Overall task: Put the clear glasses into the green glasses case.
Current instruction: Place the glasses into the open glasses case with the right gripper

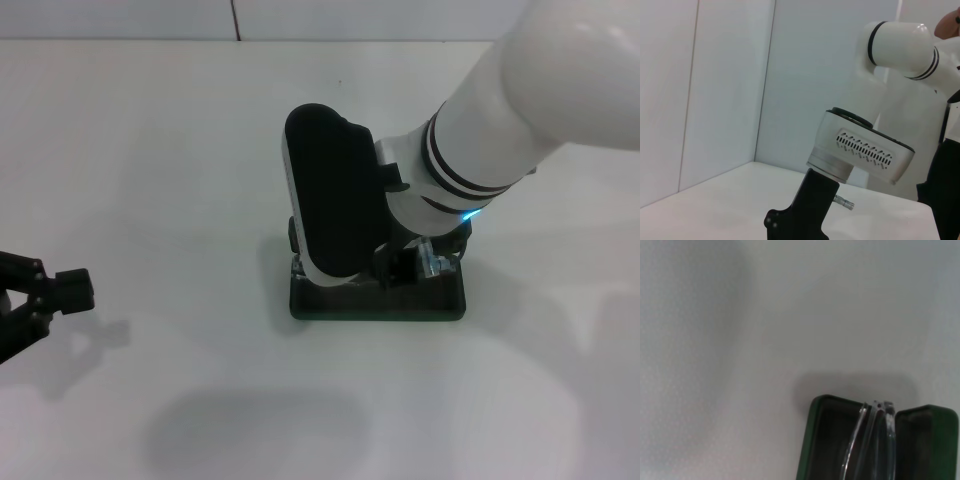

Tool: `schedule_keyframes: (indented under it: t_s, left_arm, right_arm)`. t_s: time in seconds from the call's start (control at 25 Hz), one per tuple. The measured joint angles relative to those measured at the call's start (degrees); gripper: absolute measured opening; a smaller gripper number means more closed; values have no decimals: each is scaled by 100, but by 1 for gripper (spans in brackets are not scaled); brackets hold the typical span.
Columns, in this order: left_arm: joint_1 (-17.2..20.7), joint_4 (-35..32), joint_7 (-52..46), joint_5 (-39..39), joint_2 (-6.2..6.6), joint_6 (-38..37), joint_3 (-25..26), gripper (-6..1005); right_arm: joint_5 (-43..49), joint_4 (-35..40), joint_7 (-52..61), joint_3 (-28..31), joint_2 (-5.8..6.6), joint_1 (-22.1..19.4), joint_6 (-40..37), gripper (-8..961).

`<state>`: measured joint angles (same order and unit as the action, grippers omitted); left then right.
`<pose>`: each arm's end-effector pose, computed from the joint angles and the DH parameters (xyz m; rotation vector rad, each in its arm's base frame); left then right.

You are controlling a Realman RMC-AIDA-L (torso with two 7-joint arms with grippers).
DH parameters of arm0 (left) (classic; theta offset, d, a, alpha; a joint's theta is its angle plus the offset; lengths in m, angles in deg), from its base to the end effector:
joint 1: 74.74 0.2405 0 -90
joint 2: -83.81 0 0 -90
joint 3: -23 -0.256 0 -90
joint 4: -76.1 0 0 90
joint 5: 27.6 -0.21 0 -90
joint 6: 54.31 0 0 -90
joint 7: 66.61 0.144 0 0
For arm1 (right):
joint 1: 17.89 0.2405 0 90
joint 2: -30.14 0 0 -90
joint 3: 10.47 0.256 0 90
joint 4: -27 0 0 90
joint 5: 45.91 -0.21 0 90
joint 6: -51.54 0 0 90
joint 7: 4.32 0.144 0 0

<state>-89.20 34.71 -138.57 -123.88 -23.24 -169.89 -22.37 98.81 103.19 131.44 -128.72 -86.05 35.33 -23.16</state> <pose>-0.3015 0.2354 0.1008 -2.7890 -0.3686 -0.9689 0.0627 0.3349 -0.1014 -2.7793 -0.4860 -0.7875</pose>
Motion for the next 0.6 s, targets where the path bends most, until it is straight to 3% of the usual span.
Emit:
schedule_keyframes:
  t_s: [0.6]
  left_arm:
    - [4, 0, 13, -5, 28, -1, 5, 59]
  right_arm:
    - [42, 58, 174, -6, 0, -8, -154, 63]
